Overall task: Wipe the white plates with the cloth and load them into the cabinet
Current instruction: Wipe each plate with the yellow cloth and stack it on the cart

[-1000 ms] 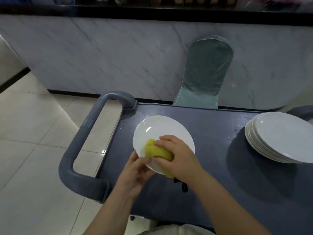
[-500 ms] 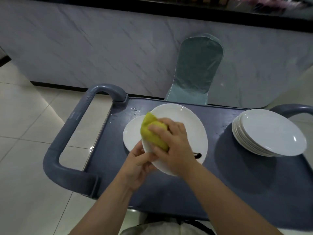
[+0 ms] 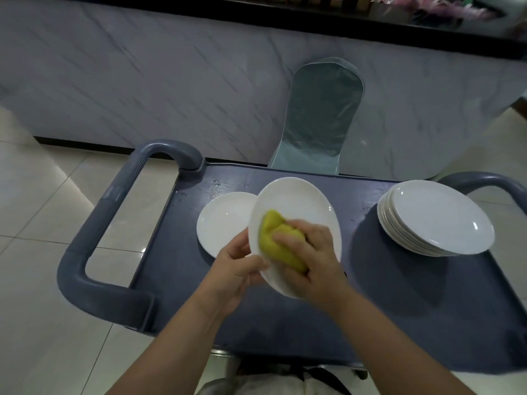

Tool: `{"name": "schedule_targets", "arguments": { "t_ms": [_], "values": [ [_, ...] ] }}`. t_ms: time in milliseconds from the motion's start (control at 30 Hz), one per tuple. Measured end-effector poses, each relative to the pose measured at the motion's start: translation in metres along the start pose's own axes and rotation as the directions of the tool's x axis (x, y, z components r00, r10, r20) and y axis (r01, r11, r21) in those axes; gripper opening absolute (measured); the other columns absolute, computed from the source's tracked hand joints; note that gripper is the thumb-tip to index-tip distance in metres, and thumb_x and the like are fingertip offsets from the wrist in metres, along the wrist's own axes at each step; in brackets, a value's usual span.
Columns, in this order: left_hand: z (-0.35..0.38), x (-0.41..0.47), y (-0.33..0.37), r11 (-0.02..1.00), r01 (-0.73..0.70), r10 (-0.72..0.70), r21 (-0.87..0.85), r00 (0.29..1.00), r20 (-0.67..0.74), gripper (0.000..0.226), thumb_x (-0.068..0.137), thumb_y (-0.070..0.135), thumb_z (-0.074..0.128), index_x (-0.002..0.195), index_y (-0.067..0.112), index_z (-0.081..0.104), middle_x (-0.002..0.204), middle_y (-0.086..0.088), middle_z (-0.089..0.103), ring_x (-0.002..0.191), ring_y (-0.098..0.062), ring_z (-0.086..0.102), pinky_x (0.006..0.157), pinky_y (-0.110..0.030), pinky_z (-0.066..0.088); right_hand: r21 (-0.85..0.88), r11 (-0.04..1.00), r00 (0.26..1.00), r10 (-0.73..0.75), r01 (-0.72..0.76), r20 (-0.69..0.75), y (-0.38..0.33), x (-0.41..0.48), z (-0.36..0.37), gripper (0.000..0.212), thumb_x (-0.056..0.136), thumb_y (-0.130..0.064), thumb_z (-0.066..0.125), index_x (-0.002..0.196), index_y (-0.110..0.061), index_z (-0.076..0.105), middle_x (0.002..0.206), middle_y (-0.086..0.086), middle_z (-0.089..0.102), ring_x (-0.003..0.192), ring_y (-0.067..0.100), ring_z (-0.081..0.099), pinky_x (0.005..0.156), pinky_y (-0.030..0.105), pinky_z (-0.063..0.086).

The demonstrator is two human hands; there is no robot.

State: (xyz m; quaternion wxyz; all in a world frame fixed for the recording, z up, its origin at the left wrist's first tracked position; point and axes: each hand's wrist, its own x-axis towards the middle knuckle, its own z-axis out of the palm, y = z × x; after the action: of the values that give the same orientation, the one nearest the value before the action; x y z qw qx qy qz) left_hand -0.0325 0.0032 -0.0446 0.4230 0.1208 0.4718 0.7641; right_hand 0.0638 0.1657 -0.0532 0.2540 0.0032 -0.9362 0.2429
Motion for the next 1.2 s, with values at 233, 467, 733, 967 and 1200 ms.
{"name": "schedule_targets", "arguments": {
  "t_ms": [233,467,733,967,1200],
  "values": [
    [0.0,-0.004,-0.004,0.997,0.013,-0.014,0.071,1.0,0.008,0.056,0.068,-0.006,0.06,0.112,0.027,0.072,0.111,-0.003,0.072,0.095,-0.019,0.069,0.069,-0.036,0.058,-0.213,0.949,0.973,0.225,-0.232,-0.06,0.056,-0.021,-0.041,0.04,0.079,-0.027,0.064,0.118,-0.017,0.065,0.127,0.012,0.055,0.105,0.033,0.043,0.093,0.056,0.041],
    [0.002,0.003,0.008,0.993,-0.048,0.05,0.106,0.999,-0.017,0.051,0.072,-0.001,0.059,0.115,0.024,0.07,0.109,-0.007,0.071,0.094,-0.023,0.069,0.067,-0.037,0.057,0.138,0.975,0.983,0.182,-0.176,-0.031,-0.018,0.004,-0.012,0.031,0.09,-0.047,0.051,0.121,-0.042,0.053,0.139,-0.011,0.039,0.126,0.014,0.037,0.107,0.042,0.029],
    [-0.001,0.001,0.006,0.988,-0.078,0.104,0.134,0.975,-0.194,0.054,0.069,0.003,0.061,0.116,0.028,0.07,0.114,-0.01,0.069,0.095,-0.023,0.068,0.071,-0.049,0.059,0.126,0.879,0.865,0.412,-0.461,0.286,0.003,0.01,-0.033,0.074,0.076,-0.025,0.08,0.141,-0.028,0.043,0.129,-0.013,0.045,0.123,0.01,0.042,0.106,0.027,0.033],
    [-0.007,0.007,0.02,0.866,-0.132,0.355,0.482,0.841,-0.408,0.02,0.097,0.023,0.057,0.108,0.03,0.073,0.087,0.014,0.072,0.073,-0.002,0.065,0.053,-0.025,0.053,0.041,0.993,0.994,0.107,-0.107,0.018,0.002,0.017,-0.042,0.041,0.069,0.02,0.063,0.1,-0.006,0.069,0.101,0.0,0.065,0.096,0.018,0.059,0.109,0.039,0.035],
    [0.002,0.019,0.034,0.216,-0.262,0.651,0.941,0.757,0.061,0.023,0.093,0.032,0.054,0.103,0.026,0.074,0.097,0.012,0.072,0.088,-0.005,0.06,0.075,-0.02,0.044,0.58,0.788,0.899,0.386,-0.204,-0.208,-0.004,0.074,-0.069,0.05,0.084,0.006,0.053,0.107,-0.039,0.058,0.089,-0.004,0.062,0.079,0.013,0.059,0.072,0.026,0.052]
  ]
}}
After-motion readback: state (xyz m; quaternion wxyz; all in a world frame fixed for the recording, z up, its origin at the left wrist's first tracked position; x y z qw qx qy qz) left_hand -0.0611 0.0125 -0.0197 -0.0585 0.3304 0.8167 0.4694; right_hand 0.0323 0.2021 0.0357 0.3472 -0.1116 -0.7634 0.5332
